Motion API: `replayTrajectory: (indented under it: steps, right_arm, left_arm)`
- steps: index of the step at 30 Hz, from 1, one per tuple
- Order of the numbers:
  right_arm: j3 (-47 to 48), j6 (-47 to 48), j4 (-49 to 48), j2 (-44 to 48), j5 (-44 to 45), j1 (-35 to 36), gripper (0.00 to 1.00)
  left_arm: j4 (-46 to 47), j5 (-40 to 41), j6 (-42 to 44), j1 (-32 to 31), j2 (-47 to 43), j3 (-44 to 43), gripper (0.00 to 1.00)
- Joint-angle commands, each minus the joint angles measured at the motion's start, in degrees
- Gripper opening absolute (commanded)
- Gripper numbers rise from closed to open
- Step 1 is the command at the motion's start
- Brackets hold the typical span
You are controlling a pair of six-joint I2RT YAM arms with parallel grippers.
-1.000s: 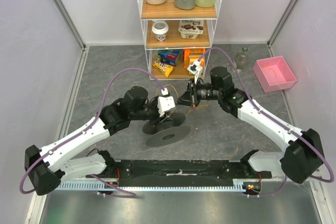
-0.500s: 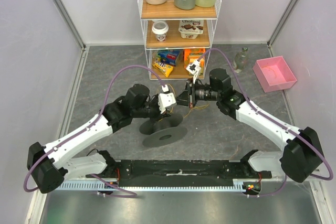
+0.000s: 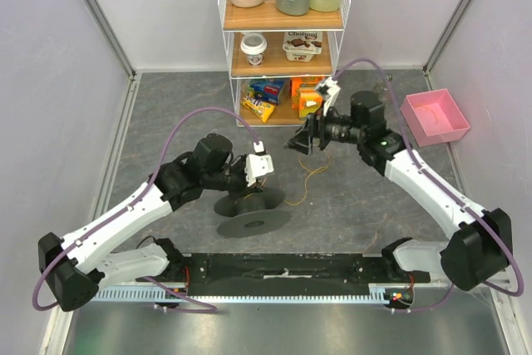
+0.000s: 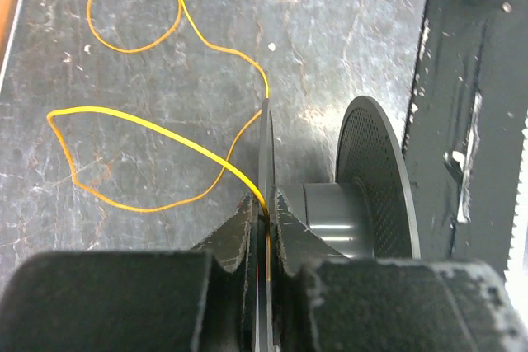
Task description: Wrap the cables
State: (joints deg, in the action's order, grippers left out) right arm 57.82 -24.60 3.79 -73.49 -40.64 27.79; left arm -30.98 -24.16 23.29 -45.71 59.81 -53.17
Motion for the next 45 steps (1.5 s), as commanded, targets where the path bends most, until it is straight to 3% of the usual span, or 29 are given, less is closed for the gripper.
replayTrajectory:
  steps: [1, 5, 11, 18, 21, 24, 28, 31, 38, 45]
  right_arm:
    - [3.6, 13.5, 5.2, 4.3, 2.7, -3.7, 0.87]
    - [3.3, 22.1, 12.8, 4.9, 2.5, -5.0, 0.86]
    - [3.9, 53.5, 32.9, 1.9, 4.2, -5.6, 0.81]
    - [3.1, 69.9, 37.0, -5.0, 0.9, -6.7, 0.81]
    - [5.2, 68.8, 38.6, -9.2, -4.6, -6.3, 0.81]
    - [2.0, 62.2, 32.8, -9.8, -8.4, -3.9, 0.89]
    - [-4.9, 54.5, 20.4, -8.4, -5.6, 1.8, 0.90]
    - [-4.9, 50.9, 18.4, -11.0, -5.0, 4.7, 0.90]
    - [-3.8, 44.8, 14.9, -18.0, -2.3, 5.0, 0.90]
    - [-8.6, 35.3, 3.6, -18.6, -4.1, 5.3, 0.90]
  left_arm:
    - [-9.5, -3.9, 5.9, 0.3, -1.6, -4.7, 0.02]
    - [-13.6, -4.6, 8.0, 1.2, -2.4, -10.1, 0.02]
    - [-18.2, -4.4, 12.9, 1.9, -3.4, -11.3, 0.02]
    - [-18.9, -5.7, 14.2, 2.4, -2.9, -11.3, 0.02]
    - [-18.5, -5.5, 14.2, 2.7, -3.1, -11.7, 0.02]
    - [-17.4, -5.0, 14.2, 3.3, -4.2, -12.6, 0.02]
    - [-17.3, -4.8, 14.8, 3.4, -5.2, -15.6, 0.02]
    - [-17.7, -5.0, 15.8, 3.4, -5.9, -17.8, 0.02]
    - [-19.1, -5.4, 16.3, 3.4, -6.3, -20.1, 0.02]
    - [-18.9, -4.4, 15.5, 3.4, -6.6, -22.8, 0.02]
